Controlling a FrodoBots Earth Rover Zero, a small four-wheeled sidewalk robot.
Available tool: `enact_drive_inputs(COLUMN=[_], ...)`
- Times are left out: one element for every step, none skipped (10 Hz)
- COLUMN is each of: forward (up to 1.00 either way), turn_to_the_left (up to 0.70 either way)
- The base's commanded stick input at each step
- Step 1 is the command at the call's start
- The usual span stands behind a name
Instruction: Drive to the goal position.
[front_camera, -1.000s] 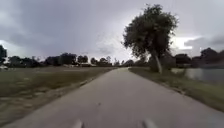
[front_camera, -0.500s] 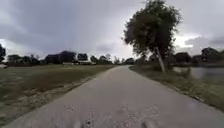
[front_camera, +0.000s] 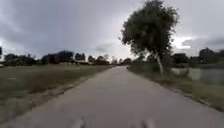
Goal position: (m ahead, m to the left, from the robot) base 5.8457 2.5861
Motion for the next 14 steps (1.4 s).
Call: enact_drive_inputs(forward=[1.0, 1.0, 1.0, 1.0, 1.0, 1.0, 1.0, 1.0, 1.0, 1.0, 1.0, 1.0, 1.0, 1.0], turn_to_the_left=[0.0, 0.0, 0.0, 0.0, 0.0, 0.0, 0.0, 0.0, 0.0, 0.0, 0.0, 0.0, 0.0, 0.0])
